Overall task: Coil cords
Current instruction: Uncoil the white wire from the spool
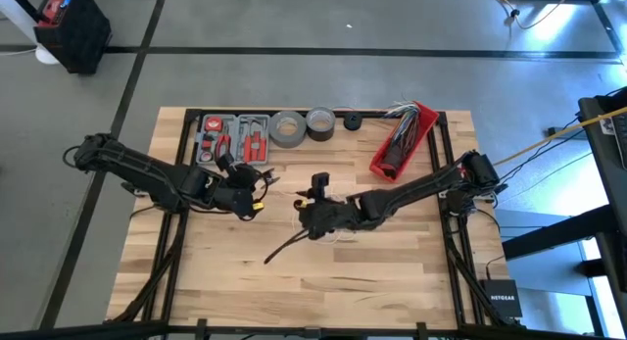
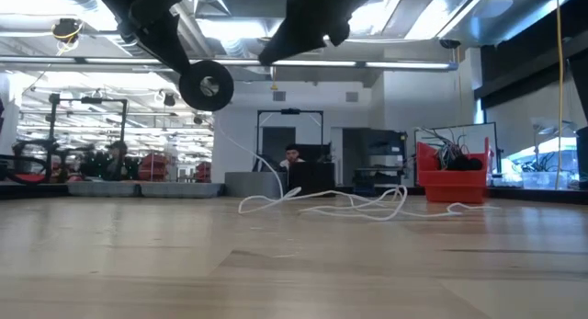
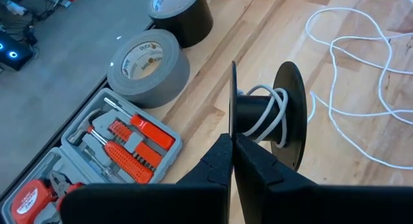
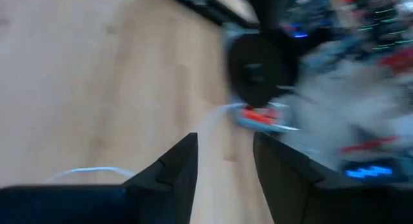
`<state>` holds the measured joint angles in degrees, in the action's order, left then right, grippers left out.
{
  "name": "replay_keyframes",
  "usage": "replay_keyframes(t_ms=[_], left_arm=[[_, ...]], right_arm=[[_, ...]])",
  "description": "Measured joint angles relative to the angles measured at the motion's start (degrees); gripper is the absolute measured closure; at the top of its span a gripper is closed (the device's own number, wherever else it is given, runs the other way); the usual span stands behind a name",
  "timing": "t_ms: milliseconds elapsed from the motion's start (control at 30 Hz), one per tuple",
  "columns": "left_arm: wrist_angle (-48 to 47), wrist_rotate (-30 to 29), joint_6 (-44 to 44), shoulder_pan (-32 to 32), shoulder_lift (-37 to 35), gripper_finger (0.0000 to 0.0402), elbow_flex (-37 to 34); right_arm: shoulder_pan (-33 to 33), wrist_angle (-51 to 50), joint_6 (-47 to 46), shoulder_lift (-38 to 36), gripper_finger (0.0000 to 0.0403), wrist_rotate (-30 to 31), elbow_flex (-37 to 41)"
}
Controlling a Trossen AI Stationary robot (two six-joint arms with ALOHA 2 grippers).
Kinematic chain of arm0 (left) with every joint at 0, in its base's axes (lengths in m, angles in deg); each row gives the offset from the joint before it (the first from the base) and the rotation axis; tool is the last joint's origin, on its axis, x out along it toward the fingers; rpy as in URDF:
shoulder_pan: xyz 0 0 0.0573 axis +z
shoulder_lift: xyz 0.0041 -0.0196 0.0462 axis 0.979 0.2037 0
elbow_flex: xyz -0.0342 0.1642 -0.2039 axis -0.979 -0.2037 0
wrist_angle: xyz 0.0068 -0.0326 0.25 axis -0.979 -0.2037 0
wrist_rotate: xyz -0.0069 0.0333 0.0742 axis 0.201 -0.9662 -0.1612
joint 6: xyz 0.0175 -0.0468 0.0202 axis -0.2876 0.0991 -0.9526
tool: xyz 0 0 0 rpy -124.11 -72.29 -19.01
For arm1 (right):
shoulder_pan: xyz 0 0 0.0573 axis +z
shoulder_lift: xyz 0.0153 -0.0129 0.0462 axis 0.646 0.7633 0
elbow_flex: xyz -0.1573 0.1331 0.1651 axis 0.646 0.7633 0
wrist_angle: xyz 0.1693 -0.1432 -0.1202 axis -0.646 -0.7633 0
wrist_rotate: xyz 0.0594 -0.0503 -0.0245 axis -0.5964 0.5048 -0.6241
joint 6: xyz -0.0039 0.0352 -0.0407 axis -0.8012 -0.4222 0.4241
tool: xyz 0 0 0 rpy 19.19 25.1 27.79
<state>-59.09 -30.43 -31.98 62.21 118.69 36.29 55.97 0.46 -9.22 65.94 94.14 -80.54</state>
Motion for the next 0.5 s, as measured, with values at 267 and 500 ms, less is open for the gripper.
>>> replay_keyframes(t_ms=[267,500], left_arm=[[-0.1,0.0,0.0,-0.2,0.0,0.0396,0.0],[-0.5,0.0,0.0,-0.9,0.0,0.0396,0.0]], right_arm=[[-0.4,-2.9,-4.6,-0.5,0.0249,-9.7,0.0],[-5.3,-5.7,-7.9,-3.2,0.0249,-16.2,2.8]])
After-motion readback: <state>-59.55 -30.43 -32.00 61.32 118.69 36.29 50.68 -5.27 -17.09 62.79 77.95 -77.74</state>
